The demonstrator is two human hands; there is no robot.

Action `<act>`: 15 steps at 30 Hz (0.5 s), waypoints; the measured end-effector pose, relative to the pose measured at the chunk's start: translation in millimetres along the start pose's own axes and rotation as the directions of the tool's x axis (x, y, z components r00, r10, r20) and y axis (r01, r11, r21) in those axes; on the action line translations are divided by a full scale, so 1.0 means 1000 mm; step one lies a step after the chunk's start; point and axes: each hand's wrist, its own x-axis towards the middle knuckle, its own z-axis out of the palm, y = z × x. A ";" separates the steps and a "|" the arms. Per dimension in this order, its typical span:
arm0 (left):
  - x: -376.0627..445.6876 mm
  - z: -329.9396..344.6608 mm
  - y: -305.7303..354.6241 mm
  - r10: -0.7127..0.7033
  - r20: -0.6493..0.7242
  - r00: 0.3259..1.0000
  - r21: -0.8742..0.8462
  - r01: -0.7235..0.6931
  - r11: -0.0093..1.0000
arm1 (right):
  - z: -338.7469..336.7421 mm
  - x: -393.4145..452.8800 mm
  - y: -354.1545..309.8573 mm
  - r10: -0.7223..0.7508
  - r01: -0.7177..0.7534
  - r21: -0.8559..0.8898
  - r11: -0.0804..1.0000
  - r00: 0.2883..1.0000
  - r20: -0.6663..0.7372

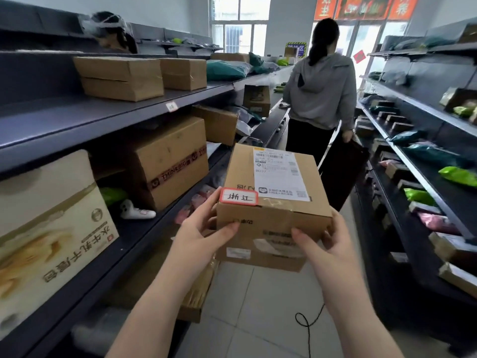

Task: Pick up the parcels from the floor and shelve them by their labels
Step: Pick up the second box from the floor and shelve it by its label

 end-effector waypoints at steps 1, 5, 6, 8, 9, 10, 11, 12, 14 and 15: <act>0.007 0.004 -0.002 -0.003 0.017 1.000 -0.008 0.003 1.000 | -0.003 0.004 0.001 0.006 -0.006 -0.005 1.000 1.000 -0.014; 0.035 0.016 -0.008 -0.009 0.079 0.997 -0.010 0.010 1.000 | -0.008 0.022 0.004 0.027 -0.029 -0.025 0.999 0.999 -0.042; 0.043 0.018 -0.011 -0.013 0.089 0.996 -0.017 0.015 1.000 | -0.008 0.027 0.005 0.031 -0.033 -0.032 0.999 0.998 -0.048; 0.063 0.022 -0.017 -0.022 0.112 0.993 -0.027 0.025 0.999 | -0.008 0.041 0.009 0.039 -0.043 -0.050 0.998 0.997 -0.072; 0.075 0.024 -0.019 -0.025 0.123 0.992 -0.033 0.029 0.999 | -0.006 0.050 0.012 0.043 -0.049 -0.063 0.997 0.995 -0.086; 0.088 0.026 -0.021 -0.025 0.134 0.991 -0.042 0.031 0.999 | -0.005 0.060 0.015 0.046 -0.053 -0.072 0.996 0.994 -0.102; 0.099 0.027 -0.023 -0.024 0.143 0.989 -0.050 0.031 0.998 | -0.003 0.069 0.017 0.048 -0.057 -0.078 0.995 0.992 -0.113; 0.110 0.029 -0.023 -0.020 0.154 0.988 -0.057 0.029 0.998 | -0.001 0.079 0.019 0.049 -0.060 -0.084 0.995 0.991 -0.125; 0.133 0.031 -0.026 -0.008 0.174 0.985 -0.067 0.020 0.998 | 0.004 0.099 0.021 0.046 -0.062 -0.102 0.993 0.988 -0.146; 0.145 0.032 -0.027 -0.004 0.186 0.982 -0.071 0.018 0.997 | 0.006 0.109 0.022 0.044 -0.062 -0.113 0.992 0.987 -0.154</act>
